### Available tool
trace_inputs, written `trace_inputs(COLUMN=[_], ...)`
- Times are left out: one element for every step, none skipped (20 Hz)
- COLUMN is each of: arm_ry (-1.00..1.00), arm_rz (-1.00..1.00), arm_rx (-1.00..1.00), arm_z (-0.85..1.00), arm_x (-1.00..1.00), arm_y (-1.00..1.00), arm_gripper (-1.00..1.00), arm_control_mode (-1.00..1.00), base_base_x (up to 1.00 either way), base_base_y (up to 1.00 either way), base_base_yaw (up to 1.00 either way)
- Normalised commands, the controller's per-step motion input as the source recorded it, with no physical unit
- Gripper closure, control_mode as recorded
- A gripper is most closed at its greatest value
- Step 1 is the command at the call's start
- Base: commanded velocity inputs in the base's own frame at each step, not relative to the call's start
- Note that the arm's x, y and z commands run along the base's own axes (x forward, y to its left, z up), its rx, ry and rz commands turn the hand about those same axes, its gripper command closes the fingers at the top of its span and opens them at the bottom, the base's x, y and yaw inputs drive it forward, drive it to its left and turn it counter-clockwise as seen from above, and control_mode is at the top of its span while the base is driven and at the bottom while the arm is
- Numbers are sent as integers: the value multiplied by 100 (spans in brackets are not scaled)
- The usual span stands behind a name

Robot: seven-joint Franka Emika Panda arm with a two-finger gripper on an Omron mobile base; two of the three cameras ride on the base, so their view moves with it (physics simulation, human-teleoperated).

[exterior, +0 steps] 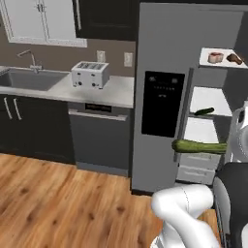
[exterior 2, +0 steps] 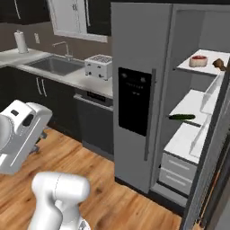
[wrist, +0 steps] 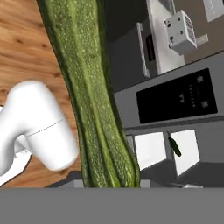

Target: Gather the cucumber and squash from the fridge and place them on a tray on the dining counter. Then gather the steak and chicken drumstick from the fridge and place them on the other tray.

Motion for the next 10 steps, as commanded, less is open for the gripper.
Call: trace_inputs(arm_ry=[0,0,0,0,0,0,0,0,0,0], arm_rz=[0,0,0,0,0,0,0,0,0,0], arm_rx=[0,0,0,0,0,0,0,0,0,0], arm_z=[0,0,0,0,0,0,0,0,0,0], arm_x=[0,0,0,0,0,0,0,0,0,0], arm_y=[0,0,0,0,0,0,0,0,0,0], arm_gripper=[100,100,100,100,100,100,100,100,100,100], arm_control_mode=[100,100,100,100,100,100,100,100,100,100], base_base_x=[24,28,16,6,5,2,1,0,0,0], base_base_y=[-11,-17,-14,-11,-10,-10,-12,-12,-11,-11], base_base_yaw=[99,97,100,100,100,100,100,100,100,100])
